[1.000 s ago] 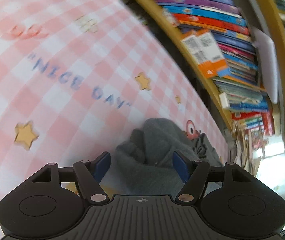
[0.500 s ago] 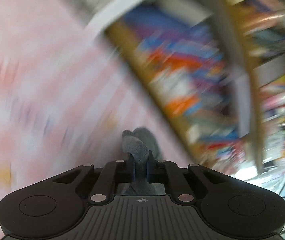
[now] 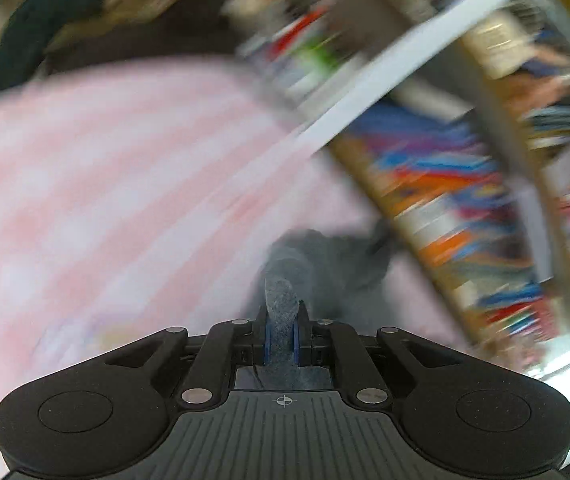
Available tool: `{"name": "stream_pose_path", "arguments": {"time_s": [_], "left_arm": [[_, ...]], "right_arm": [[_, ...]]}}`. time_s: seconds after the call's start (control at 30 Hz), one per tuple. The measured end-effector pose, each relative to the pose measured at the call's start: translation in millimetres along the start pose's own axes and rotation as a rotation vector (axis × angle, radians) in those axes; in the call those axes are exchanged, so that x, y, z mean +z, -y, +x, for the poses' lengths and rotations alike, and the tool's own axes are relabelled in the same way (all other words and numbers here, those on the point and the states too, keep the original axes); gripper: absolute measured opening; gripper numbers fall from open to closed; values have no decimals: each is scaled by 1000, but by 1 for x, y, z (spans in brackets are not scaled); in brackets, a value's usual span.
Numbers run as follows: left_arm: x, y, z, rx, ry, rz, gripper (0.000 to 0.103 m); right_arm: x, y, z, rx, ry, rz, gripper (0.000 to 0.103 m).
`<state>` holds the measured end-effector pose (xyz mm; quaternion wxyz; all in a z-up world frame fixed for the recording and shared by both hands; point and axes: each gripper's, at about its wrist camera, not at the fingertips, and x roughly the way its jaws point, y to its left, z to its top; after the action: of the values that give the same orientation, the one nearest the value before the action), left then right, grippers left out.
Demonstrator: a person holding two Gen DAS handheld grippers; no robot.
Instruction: Fold clothes
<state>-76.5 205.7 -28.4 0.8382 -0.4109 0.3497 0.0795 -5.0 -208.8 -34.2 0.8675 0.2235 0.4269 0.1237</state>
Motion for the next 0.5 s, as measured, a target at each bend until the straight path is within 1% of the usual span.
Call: {"name": "stream_pose_path", "arguments": {"time_s": [0.03, 0.1, 0.13, 0.17, 0.2, 0.27, 0.3, 0.33, 0.37, 0.4, 0.47, 0.5], "left_arm": [[-7, -6, 1, 13, -29, -9, 9], [-12, -6, 1, 7, -62, 8, 12], [-10, -2, 0, 2, -65, 33, 14], [-8, 3, 0, 5, -66, 69, 21], [-7, 7, 0, 15, -67, 108, 25], [-5, 15, -3, 27, -55, 183, 39], [-5, 20, -4, 33, -48, 217, 43], [-5, 26, -4, 42, -40, 252, 50], [-5, 31, -5, 52, -31, 294, 53], [-4, 34, -8, 57, -22, 338, 54], [-1, 40, -13, 61, -2, 427, 67], [1, 43, -13, 54, 9, 464, 68]], "right_arm": [[0, -1, 0, -10, -3, -11, 13], [1, -4, -1, -31, -10, -34, 13], [1, -5, 0, -41, -14, -43, 14], [1, -5, 2, -49, -18, -50, 14], [1, -6, 2, -58, -17, -59, 18], [1, -6, -1, -76, -7, -79, 30], [1, -6, -2, -86, -2, -89, 35], [1, -7, -3, -95, 3, -99, 37], [0, -7, -4, -104, 8, -109, 40], [0, -7, -6, -113, 13, -119, 45], [0, -9, -9, -131, 23, -150, 50], [1, -11, -10, -138, 29, -177, 52]]}}
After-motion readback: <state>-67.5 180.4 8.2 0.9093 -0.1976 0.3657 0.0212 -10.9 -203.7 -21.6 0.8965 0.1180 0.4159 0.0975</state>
